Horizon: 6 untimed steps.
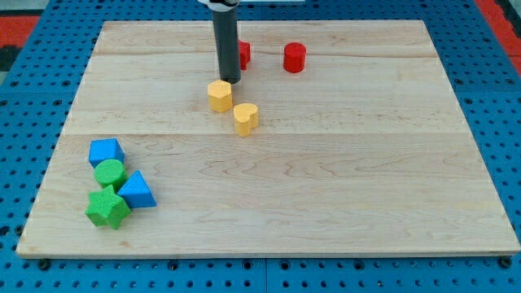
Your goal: Place the yellow blocks at the bottom center of the board
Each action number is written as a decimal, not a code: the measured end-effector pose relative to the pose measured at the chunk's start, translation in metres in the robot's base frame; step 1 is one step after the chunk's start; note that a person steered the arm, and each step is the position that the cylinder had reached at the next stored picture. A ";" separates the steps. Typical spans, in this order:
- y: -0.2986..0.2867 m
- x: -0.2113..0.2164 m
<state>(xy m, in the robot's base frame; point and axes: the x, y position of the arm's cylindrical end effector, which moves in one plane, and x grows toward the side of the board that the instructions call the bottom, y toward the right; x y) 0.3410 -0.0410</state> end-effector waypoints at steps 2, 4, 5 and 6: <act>0.034 0.065; 0.014 0.008; -0.016 0.015; -0.024 0.032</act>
<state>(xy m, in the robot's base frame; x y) 0.3734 -0.0648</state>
